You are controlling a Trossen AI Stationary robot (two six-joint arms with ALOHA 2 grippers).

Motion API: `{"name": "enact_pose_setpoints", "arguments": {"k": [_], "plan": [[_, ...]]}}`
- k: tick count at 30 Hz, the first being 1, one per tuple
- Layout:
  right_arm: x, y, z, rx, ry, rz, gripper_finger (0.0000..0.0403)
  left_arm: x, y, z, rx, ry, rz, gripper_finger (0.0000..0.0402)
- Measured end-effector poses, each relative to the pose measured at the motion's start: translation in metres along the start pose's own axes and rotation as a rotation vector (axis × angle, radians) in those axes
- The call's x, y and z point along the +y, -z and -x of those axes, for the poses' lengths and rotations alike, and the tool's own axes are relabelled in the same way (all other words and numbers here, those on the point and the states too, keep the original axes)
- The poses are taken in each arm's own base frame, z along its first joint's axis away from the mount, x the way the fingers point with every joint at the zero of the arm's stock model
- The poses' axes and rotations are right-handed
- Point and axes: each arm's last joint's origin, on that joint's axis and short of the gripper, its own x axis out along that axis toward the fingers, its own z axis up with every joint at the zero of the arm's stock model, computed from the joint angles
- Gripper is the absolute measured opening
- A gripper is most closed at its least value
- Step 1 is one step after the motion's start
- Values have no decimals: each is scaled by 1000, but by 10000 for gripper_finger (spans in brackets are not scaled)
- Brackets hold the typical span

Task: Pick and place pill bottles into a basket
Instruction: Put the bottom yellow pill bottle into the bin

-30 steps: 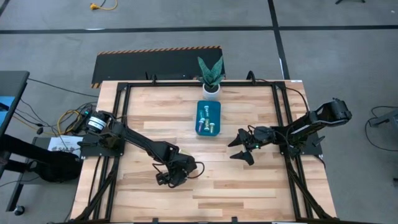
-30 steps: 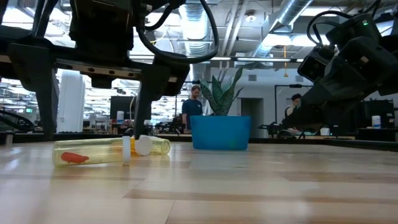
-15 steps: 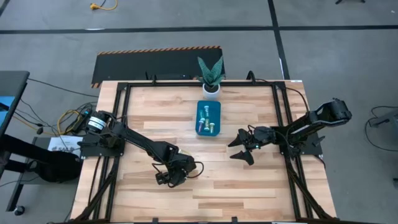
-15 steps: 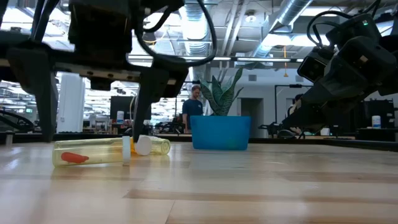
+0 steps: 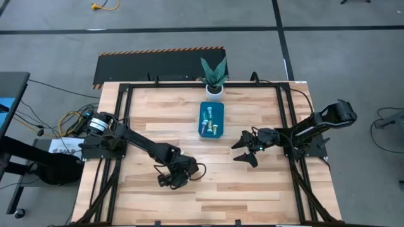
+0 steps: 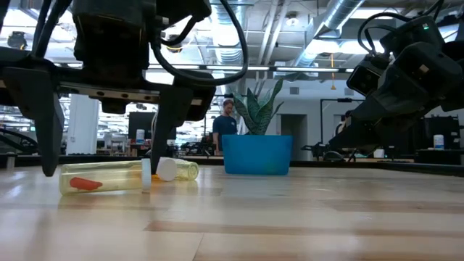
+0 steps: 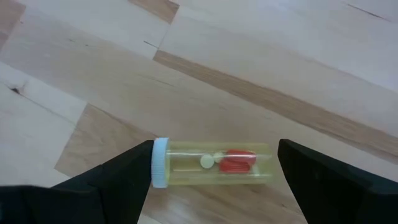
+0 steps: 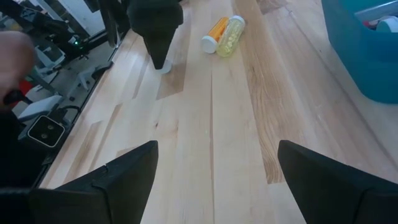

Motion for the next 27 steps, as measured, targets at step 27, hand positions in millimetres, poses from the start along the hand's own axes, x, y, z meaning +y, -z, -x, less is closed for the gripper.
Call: {"name": "enact_pose_setpoints", "arguments": {"k": [27], "plan": [[0, 0, 0, 1, 0, 0, 327, 4, 5, 2, 12, -11, 77, 330]]}}
